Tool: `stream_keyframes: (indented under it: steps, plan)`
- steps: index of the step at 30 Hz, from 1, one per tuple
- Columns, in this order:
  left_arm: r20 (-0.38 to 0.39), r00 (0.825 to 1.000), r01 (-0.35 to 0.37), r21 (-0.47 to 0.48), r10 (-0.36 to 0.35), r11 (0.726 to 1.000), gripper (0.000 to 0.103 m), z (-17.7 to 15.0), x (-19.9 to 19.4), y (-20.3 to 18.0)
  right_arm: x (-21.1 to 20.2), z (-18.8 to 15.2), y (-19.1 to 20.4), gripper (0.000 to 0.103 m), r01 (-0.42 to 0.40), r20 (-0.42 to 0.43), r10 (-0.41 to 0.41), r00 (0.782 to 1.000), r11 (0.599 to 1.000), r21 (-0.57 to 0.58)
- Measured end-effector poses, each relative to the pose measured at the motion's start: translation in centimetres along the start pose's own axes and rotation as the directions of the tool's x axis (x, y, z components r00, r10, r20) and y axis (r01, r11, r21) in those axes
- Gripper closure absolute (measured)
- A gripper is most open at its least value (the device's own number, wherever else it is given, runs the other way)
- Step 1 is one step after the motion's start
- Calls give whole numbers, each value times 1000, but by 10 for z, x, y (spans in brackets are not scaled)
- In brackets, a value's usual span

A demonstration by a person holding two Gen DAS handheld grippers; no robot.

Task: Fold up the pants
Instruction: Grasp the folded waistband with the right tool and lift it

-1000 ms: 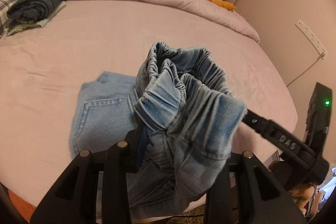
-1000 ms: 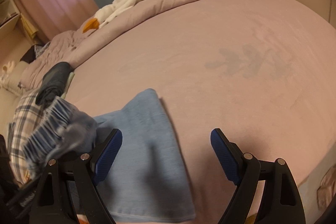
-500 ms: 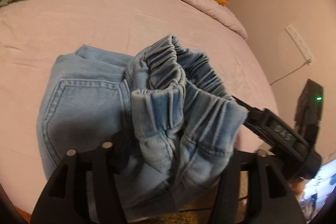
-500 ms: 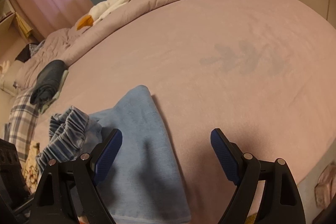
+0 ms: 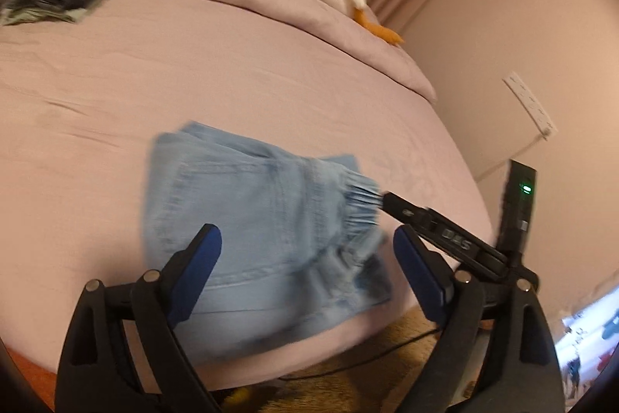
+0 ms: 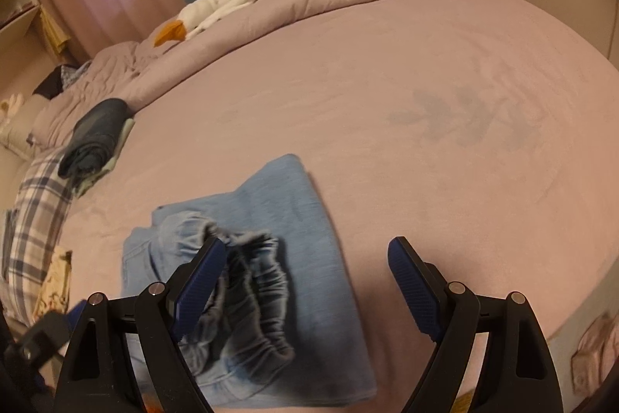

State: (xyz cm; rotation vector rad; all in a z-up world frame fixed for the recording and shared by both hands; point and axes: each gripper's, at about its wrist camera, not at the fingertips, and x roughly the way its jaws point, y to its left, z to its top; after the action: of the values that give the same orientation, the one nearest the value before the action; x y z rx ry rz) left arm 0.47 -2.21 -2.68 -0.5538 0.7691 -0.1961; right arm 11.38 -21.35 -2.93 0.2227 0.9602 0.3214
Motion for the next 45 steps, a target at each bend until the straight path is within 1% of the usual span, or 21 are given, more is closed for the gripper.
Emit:
stream_keyframes:
  steps: [3,7,9,11,14,15,18,21,23,25,28,31,32,33,34,35,36,37,38,42,45]
  plan:
    - [15,997,-71,-32,71,997,12,-1,-7,19,-1,0,8,17,14,8,-14,1000,1000,-20]
    - [18,983,-182,-82,184,980,12,-5,-13,45,-5,1,11,17,30,20,-29,999,999,-23]
    - [17,977,-210,-89,213,974,12,-6,-14,55,-10,1,11,17,29,33,-28,999,999,-19]
    - [7,970,-241,-96,243,966,12,-9,-13,64,-18,0,12,17,7,57,-6,998,1000,-16]
    - [-9,965,-261,-101,262,960,12,-14,-15,74,-27,0,15,7,-54,87,54,995,999,-7]
    - [-12,965,-261,-102,261,960,12,-16,-15,77,-27,1,16,6,-78,90,78,993,997,-5]
    - [-30,966,-260,-100,258,960,12,-18,-12,80,-14,-2,19,6,-141,22,141,990,990,-6]
    - [-45,962,-271,-91,268,958,12,-20,-7,82,4,-8,25,6,-167,-50,167,985,986,-9]
    - [-53,961,-276,-90,272,957,12,-21,-5,83,16,-12,30,6,-191,-95,189,977,981,-16]
    - [-69,960,-276,-93,271,957,12,-22,-1,85,34,-16,35,6,-225,-157,220,963,974,-16]
    - [-81,961,-270,-91,264,958,12,-23,1,85,56,-23,36,6,-212,-224,212,951,977,25]
    - [-81,962,-268,-88,262,959,12,-25,2,85,60,-27,39,6,-252,-184,252,950,967,24]
    - [-82,962,-266,-88,260,960,12,-25,2,85,60,-26,40,14,-270,-172,271,947,962,29]
    - [-84,963,-264,-89,257,960,12,-25,2,85,60,-26,40,30,-257,-161,259,953,966,31]
    - [-85,963,-262,-90,255,961,12,-25,2,85,58,-26,40,37,-236,-153,238,959,971,29]
    - [-84,965,-258,-91,250,962,12,-25,2,86,58,-27,40,47,-255,-152,257,954,966,35]
    - [-83,965,-254,-92,247,963,12,-24,2,86,57,-27,40,53,-280,-153,285,946,958,52]
    - [-82,966,-251,-93,243,964,12,-23,2,86,55,-26,40,55,-288,-150,297,943,955,74]
    - [-80,967,-247,-93,240,965,12,-22,2,85,51,-23,40,61,-289,-141,297,944,954,79]
    - [-70,974,-221,-85,215,972,12,-16,2,79,12,-9,48,63,-350,-27,351,936,936,27]
    - [-45,979,-199,-50,197,979,13,-8,6,68,-7,-1,47,63,-296,53,296,954,955,-15]
